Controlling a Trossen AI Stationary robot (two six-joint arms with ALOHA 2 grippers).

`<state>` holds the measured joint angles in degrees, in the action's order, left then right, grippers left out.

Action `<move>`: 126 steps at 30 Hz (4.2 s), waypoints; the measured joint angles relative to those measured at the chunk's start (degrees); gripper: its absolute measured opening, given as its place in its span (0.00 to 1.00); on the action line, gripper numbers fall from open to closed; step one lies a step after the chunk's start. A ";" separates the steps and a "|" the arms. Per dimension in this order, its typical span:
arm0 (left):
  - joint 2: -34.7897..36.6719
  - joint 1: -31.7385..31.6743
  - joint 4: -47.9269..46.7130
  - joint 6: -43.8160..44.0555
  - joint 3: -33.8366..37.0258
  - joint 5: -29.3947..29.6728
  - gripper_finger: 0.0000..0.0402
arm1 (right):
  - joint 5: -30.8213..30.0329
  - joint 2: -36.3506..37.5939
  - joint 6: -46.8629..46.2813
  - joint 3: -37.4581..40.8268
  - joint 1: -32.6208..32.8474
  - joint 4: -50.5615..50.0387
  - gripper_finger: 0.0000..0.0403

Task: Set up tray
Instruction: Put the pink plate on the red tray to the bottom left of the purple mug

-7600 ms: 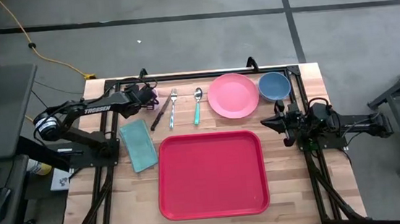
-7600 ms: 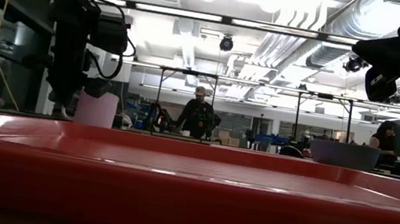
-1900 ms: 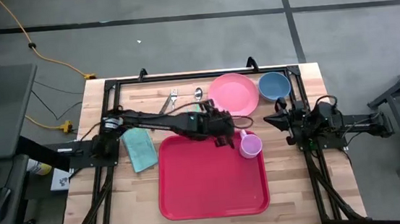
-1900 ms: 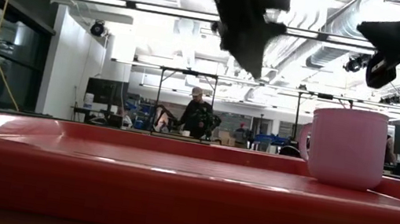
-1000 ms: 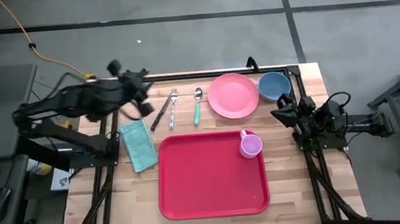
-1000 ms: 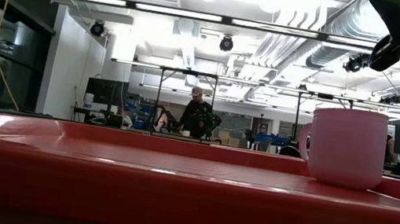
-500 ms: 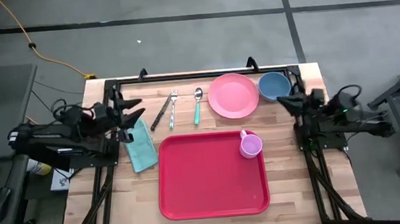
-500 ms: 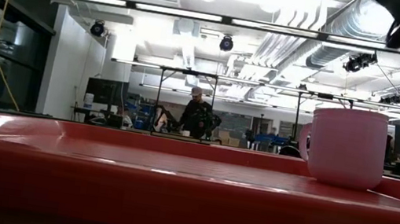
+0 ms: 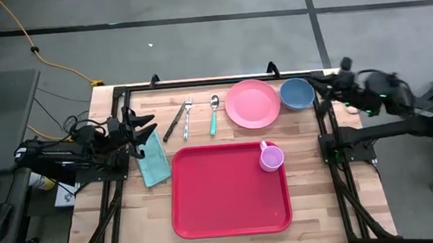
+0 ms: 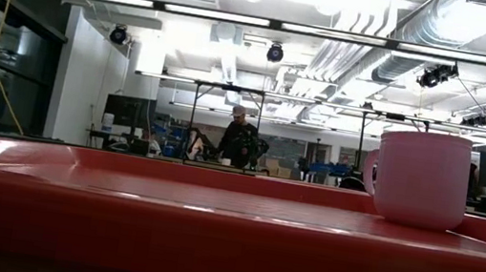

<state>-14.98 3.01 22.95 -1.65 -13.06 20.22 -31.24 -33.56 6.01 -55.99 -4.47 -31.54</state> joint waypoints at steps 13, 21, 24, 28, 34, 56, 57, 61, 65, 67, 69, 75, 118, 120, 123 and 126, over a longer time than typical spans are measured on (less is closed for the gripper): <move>0.00 0.00 -0.84 0.44 0.02 1.36 0.45 | -7.25 -31.51 0.03 -13.76 -0.02 -3.84 0.00; 0.00 0.00 -0.85 2.16 0.02 0.79 0.45 | 2.78 -44.28 -2.05 -22.16 -0.02 -6.85 0.00; 0.00 0.00 -0.82 2.22 0.02 -0.42 0.45 | 5.65 -48.24 -3.30 -25.73 -0.02 -7.73 0.00; 0.00 0.00 -0.82 3.01 0.02 -0.43 0.45 | 7.17 -52.45 -3.62 -30.90 -0.16 -10.38 0.00; 0.00 0.00 -0.78 4.52 0.02 -1.84 0.45 | 12.86 -57.72 -7.69 -36.21 -0.58 -10.79 0.00; 14.57 0.00 -8.42 0.22 -0.62 -3.14 0.45 | 26.30 -60.72 -14.86 -37.81 -3.94 -4.83 0.00; 14.50 -0.02 -9.32 0.22 -0.66 -3.89 0.45 | 25.75 -60.93 -14.83 -37.81 -4.18 -3.81 0.00; 14.74 0.00 -12.05 0.53 -1.04 -4.22 0.45 | 23.83 -61.69 -16.10 -37.83 -5.30 -2.78 0.00; 14.58 0.00 -12.00 0.61 -0.96 -4.26 0.45 | 25.46 -63.07 -15.64 -37.81 -6.40 -2.18 0.00; 14.60 0.00 -11.80 0.61 -1.03 -4.25 0.45 | 25.89 -63.27 -16.13 -37.83 -6.56 -1.41 0.00; 14.58 0.00 -11.98 0.63 -1.01 -4.40 0.45 | 25.00 -63.76 -16.44 -37.81 -6.53 -1.20 0.00; 14.58 0.00 -11.48 1.03 -1.01 -4.54 0.45 | 25.18 -63.97 -16.28 -37.81 -6.51 0.60 0.00; 14.58 0.00 -11.05 2.41 -1.03 -5.79 0.45 | 10.02 -87.92 -23.69 -37.81 -6.39 -20.18 0.55; 14.58 0.00 -11.05 3.07 -1.03 -5.79 0.45 | 10.70 -88.41 -24.25 -37.81 -6.10 -20.07 0.55; 14.58 0.00 -11.05 3.49 -1.03 -5.76 0.45 | 11.02 -89.39 -25.76 -37.81 -5.71 -20.11 0.55; 14.58 0.00 -11.04 4.03 -1.03 -5.76 0.45 | 12.31 -90.44 -27.10 -37.81 -5.57 -20.22 0.55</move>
<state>-0.40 3.01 11.91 2.38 -14.09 14.46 -18.93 -124.00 -21.09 -93.80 -10.04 -51.76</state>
